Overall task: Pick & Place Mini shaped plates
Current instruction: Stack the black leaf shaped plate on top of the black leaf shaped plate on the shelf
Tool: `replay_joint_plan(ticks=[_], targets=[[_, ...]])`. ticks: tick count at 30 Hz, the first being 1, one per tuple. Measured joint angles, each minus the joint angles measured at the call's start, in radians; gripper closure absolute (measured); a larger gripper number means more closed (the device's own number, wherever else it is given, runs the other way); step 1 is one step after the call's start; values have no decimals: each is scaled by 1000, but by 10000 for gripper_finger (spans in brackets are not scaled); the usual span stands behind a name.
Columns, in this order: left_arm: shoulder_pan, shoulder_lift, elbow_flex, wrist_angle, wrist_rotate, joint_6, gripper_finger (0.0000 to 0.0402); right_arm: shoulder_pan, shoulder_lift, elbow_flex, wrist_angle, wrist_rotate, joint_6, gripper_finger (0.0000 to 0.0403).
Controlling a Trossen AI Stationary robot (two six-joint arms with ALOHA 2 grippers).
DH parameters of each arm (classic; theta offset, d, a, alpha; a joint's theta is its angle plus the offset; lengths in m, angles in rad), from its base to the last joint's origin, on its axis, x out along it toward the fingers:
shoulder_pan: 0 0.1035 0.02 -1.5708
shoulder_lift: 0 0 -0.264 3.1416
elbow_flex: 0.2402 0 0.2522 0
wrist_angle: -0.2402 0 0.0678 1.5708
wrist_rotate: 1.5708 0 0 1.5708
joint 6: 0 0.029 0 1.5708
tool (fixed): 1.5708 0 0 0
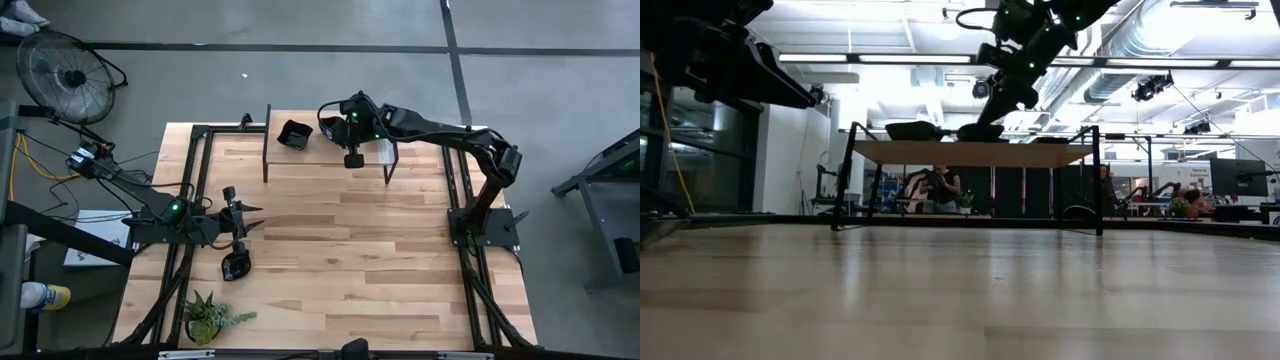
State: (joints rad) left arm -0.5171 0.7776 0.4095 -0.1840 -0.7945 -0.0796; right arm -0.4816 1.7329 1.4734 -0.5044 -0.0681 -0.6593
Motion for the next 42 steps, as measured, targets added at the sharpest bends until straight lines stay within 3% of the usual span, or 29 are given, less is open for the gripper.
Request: replay_joint_plan(ticks=[11, 24, 32, 42], targets=[[0, 0, 0, 0, 0, -3, 254, 0, 0, 0, -8, 17, -3, 400], [0, 0, 0, 1, 1, -3, 254, 0, -1, 0, -7, 40, -12, 337], [0, 0, 0, 0, 3, -3, 254, 0, -1, 0, -4, 39, -13, 323], [0, 0, 0, -40, 102, -88, 254, 25, -43, 0, -7, 64, -11, 324]])
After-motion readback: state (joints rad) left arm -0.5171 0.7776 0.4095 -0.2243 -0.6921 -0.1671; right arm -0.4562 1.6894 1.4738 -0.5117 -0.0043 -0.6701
